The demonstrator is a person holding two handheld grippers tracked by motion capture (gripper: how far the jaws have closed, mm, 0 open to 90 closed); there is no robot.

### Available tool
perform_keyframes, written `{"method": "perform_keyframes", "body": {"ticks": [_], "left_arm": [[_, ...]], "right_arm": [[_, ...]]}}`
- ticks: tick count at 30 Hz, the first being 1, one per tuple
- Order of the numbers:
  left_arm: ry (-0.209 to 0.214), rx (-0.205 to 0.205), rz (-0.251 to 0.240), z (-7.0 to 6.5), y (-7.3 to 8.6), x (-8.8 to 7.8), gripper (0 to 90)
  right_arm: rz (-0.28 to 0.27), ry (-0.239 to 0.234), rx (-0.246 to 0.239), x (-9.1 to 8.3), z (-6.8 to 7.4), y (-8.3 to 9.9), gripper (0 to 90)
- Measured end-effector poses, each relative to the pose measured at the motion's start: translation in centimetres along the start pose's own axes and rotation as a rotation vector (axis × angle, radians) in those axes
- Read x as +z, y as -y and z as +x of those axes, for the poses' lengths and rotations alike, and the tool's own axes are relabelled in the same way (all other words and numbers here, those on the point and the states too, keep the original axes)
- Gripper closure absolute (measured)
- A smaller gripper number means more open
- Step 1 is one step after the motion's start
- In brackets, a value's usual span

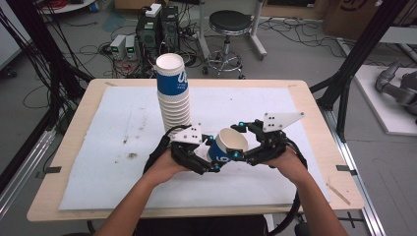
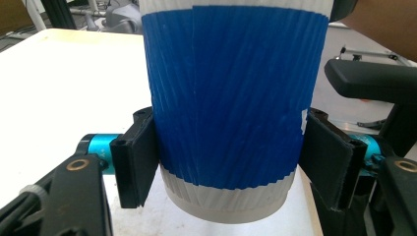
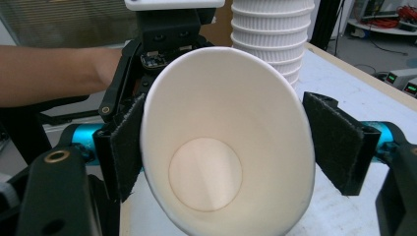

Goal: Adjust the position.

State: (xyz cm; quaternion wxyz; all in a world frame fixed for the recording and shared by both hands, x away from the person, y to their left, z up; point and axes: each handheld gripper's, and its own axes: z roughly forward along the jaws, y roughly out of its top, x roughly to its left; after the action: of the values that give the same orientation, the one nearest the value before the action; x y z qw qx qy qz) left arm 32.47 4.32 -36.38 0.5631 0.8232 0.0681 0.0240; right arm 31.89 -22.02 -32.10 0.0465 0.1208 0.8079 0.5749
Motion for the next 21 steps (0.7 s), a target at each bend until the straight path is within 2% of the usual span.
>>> {"method": "perform_keyframes", "body": {"ticks": [3, 5, 7, 10, 13, 18, 21], "left_arm": [[0.012, -0.023, -0.035, 0.1, 0.2, 0.0, 29.2], [0.012, -0.038, -0.062, 0.2, 0.3, 0.0, 29.4], [0.015, -0.051, -0.088, 0.3, 0.5, -0.2, 29.5], [0.002, -0.062, -0.104, 0.5, 0.8, -0.5, 29.6], [-0.009, -0.079, -0.14, 0.7, 1.0, -1.0, 29.6], [-0.01, -0.083, -0.187, 0.7, 1.0, -1.3, 29.5], [-0.001, -0.078, -0.219, 0.6, 0.9, -1.3, 29.5]], "right_arm": [[-0.035, 0.011, 0.017, 0.1, 0.0, 0.2, 17.9], [-0.06, 0.024, 0.01, 0.1, 0.1, 0.2, 17.9], [-0.093, 0.031, 0.025, 0.0, 0.2, 0.2, 17.9], [-0.149, 0.029, 0.035, -0.7, 0.0, 0.0, 17.9], [-0.159, 0.035, 0.044, -1.2, -0.2, 0.0, 17.9], [-0.137, 0.035, 0.056, -1.2, -0.3, 0.4, 17.9], [-0.133, 0.01, 0.077, -0.8, -0.3, 0.8, 17.9]]}}
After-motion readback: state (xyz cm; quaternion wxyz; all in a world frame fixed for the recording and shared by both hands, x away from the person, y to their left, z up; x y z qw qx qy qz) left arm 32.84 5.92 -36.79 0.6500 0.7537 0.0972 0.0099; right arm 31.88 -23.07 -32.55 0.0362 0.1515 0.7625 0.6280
